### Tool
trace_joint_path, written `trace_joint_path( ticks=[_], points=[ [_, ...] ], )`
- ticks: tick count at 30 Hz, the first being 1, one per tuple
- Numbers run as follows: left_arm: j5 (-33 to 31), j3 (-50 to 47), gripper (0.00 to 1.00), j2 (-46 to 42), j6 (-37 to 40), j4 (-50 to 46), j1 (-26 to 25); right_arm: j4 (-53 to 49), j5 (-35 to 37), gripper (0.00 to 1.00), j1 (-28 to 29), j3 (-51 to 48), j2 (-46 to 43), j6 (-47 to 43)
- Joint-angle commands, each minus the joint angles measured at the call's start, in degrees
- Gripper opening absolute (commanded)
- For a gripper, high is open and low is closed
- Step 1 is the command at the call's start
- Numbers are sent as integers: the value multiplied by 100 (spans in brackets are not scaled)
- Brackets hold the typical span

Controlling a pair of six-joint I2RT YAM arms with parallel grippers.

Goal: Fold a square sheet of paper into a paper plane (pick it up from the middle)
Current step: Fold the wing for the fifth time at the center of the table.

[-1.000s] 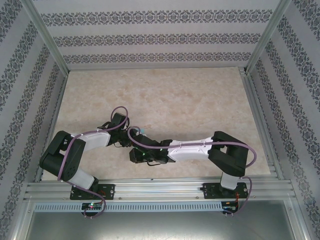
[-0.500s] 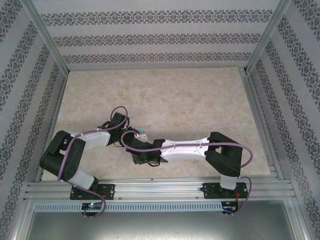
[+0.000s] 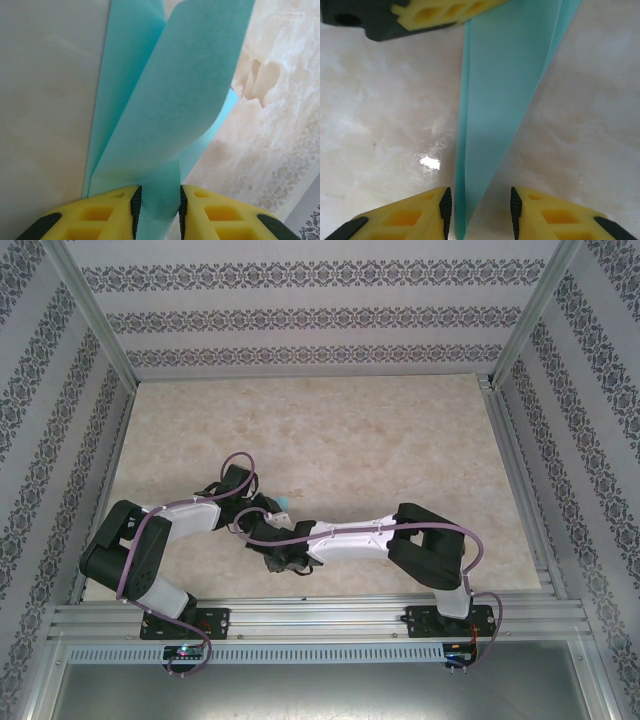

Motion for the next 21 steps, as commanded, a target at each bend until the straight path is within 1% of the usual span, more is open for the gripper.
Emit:
trace_joint_path(
  ticks=[1,4,7,12,15,17,21],
  points=[
    [-215,-50,31,218,-90,-556,97,-170,121,38,60,171,121,-145],
    [-219,-57,31,215,-97,-556,104,-361,232,36,71,247,170,-150],
    [-203,-59,31,214,-102,-556,105,-425,344,29,66,156,105,-182],
    [-199,-59,31,221,-109,-540,104,-588,564,21,64,4,-92,-450],
    [-208,-59,31,236,-127,-522,106,-661,593,18,70,-7,-121,-716],
    [-203,-47,31,247,-139,-521,103,-745,662,13,64,-21,-114,-874],
    [-209,-50,31,248,-151,-512,99,-772,715,12,68,-83,-111,-1183]
  ],
)
